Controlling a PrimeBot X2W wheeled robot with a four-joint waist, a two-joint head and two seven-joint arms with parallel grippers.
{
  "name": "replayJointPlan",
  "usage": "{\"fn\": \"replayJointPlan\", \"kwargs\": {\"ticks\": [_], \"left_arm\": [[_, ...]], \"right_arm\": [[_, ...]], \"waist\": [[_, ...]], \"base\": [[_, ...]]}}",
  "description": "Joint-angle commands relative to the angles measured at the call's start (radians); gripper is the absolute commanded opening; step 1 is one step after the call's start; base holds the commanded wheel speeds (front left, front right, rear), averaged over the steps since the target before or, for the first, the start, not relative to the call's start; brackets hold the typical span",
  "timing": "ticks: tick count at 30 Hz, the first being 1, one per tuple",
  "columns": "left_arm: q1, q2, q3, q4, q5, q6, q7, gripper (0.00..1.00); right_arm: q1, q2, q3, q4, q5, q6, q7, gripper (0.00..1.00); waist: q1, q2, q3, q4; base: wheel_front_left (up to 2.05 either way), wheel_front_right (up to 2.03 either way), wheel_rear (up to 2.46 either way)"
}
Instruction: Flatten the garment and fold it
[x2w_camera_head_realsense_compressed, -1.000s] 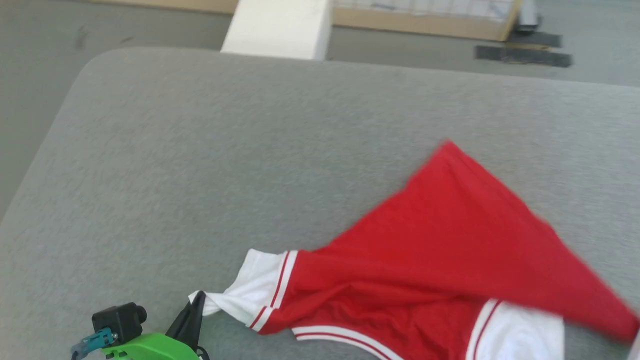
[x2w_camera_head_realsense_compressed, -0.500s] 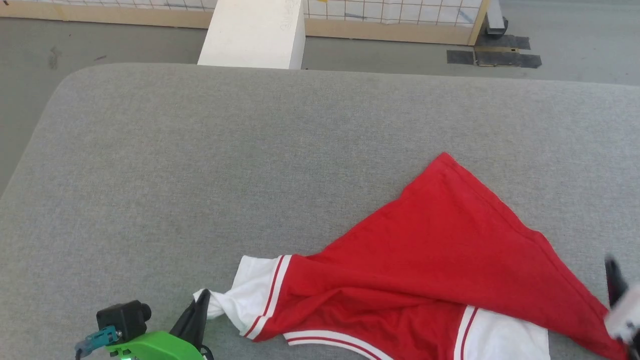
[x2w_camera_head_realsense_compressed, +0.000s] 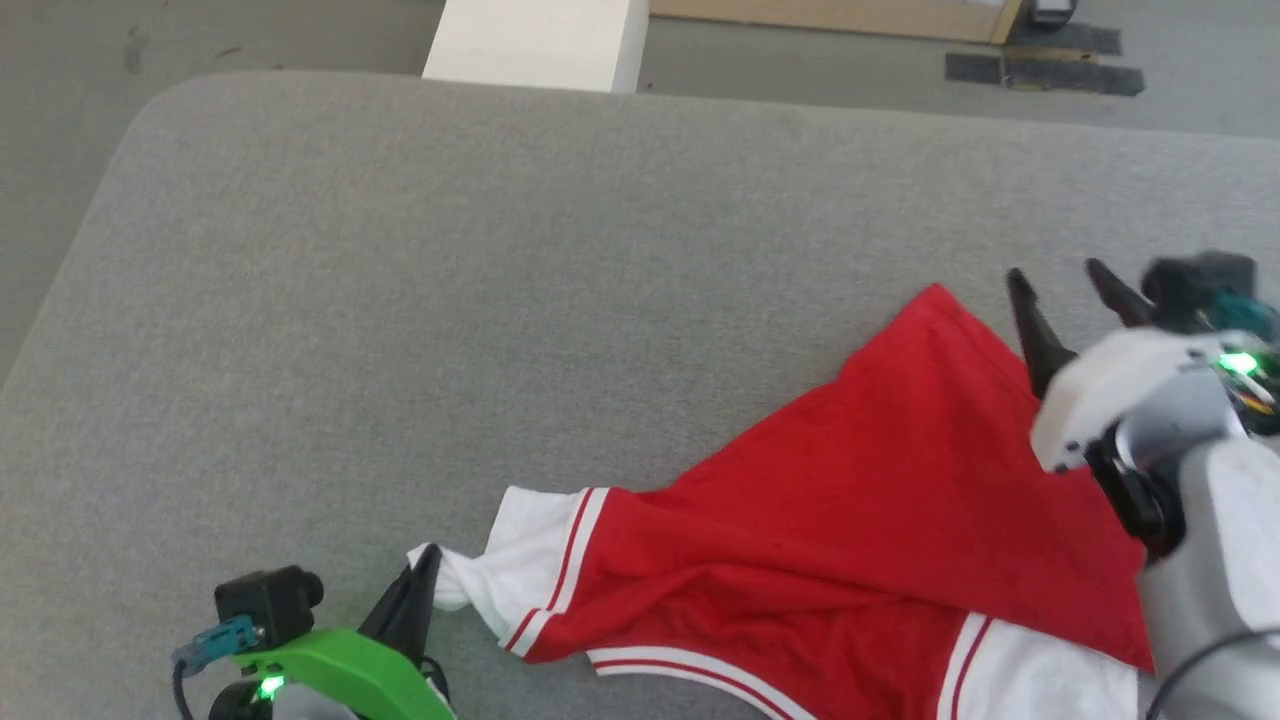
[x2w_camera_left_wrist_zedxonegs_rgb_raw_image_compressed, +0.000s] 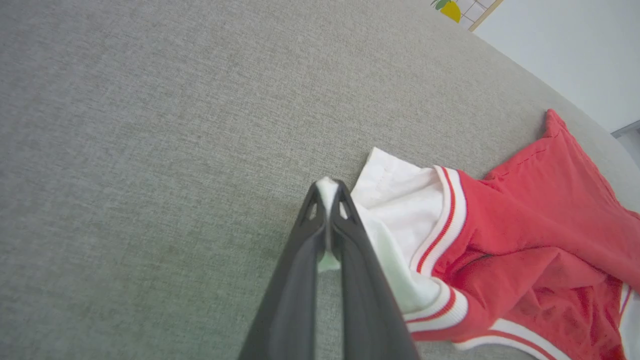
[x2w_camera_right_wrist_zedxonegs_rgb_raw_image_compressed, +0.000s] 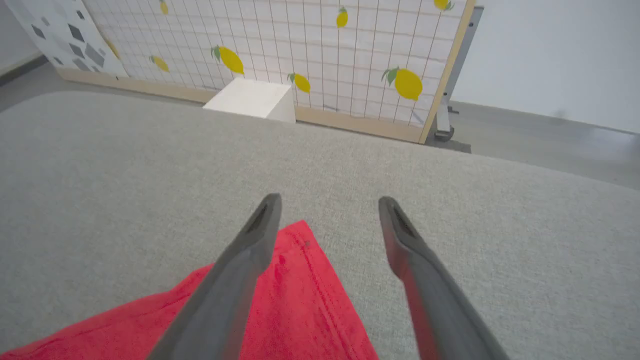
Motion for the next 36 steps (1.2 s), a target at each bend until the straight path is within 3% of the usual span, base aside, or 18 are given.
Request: {"fn": "replayJointPlan", "kwargs": {"ticks": [1,7,15,16,17,18,19,23,27,32,36], "left_arm": [[-0.025,-0.008,-0.005,0.004,0.006,-0.01,0.001,0.0],[-0.063,-0.029,-0.024,0.028,0.008,-0.027,-0.009,0.0],[-0.103,-0.052,-0.043,0.07,0.01,-0.051,-0.027,0.0],[-0.106,-0.054,-0.044,0.075,0.01,-0.052,-0.029,0.0],[-0.108,-0.055,-0.046,0.079,0.01,-0.053,-0.031,0.0],[-0.11,-0.057,-0.047,0.084,0.01,-0.054,-0.033,0.0],[-0.109,-0.057,-0.048,0.087,0.009,-0.055,-0.034,0.0],[-0.103,-0.056,-0.048,0.097,0.007,-0.052,-0.037,0.0],[-0.085,-0.044,-0.037,0.094,0.007,-0.045,-0.046,0.0],[-0.058,-0.031,-0.011,0.055,-0.002,-0.036,-0.071,0.0],[-0.053,-0.03,0.015,-0.009,-0.025,-0.043,-0.093,0.0]], "right_arm": [[-0.046,-0.012,0.022,0.048,0.004,-0.001,0.032,1.0],[-0.19,-0.041,0.064,0.242,0.006,-0.001,0.23,1.0],[-0.298,-0.047,0.049,0.367,-0.033,-0.001,0.445,0.99],[-0.302,-0.045,0.042,0.375,-0.039,-0.001,0.463,0.7],[-0.305,-0.041,0.033,0.383,-0.045,-0.001,0.483,0.34],[-0.306,-0.035,0.021,0.387,-0.045,-0.001,0.495,0.09],[-0.305,-0.028,0.008,0.387,-0.044,-0.001,0.497,0.0],[-0.268,-0.009,-0.035,0.36,-0.044,-0.001,0.431,0.0],[-0.197,0.03,-0.062,0.298,0.026,-0.001,0.308,0.0],[-0.058,0.038,-0.073,0.13,0.131,-0.001,0.185,0.0],[0.068,0.036,-0.104,-0.038,0.175,-0.001,0.157,0.0]], "waist": [[0.0001,0.0,0.034,0.033],[0.0001,0.0,0.085,0.087],[0.0001,0.0,0.139,0.137],[0.0001,0.0,0.14,0.139],[0.0001,0.0,0.14,0.141],[0.0001,0.0,0.138,0.142],[0.0001,0.0,0.135,0.141],[0.0001,0.0,0.104,0.131],[0.0001,0.0,0.052,0.098],[0.0001,0.0,-0.013,0.041],[0.0001,0.0,-0.055,-0.01]], "base": [[0.0,0.0,0.0],[0.0,0.0,0.0],[0.0,0.0,0.0],[0.0,0.0,0.0],[0.0,0.0,0.0],[0.0,0.0,0.0],[0.0,0.0,0.0],[0.0,0.0,0.0],[0.0,0.0,0.0],[0.0,0.0,0.0],[0.0,0.0,0.0]]}}
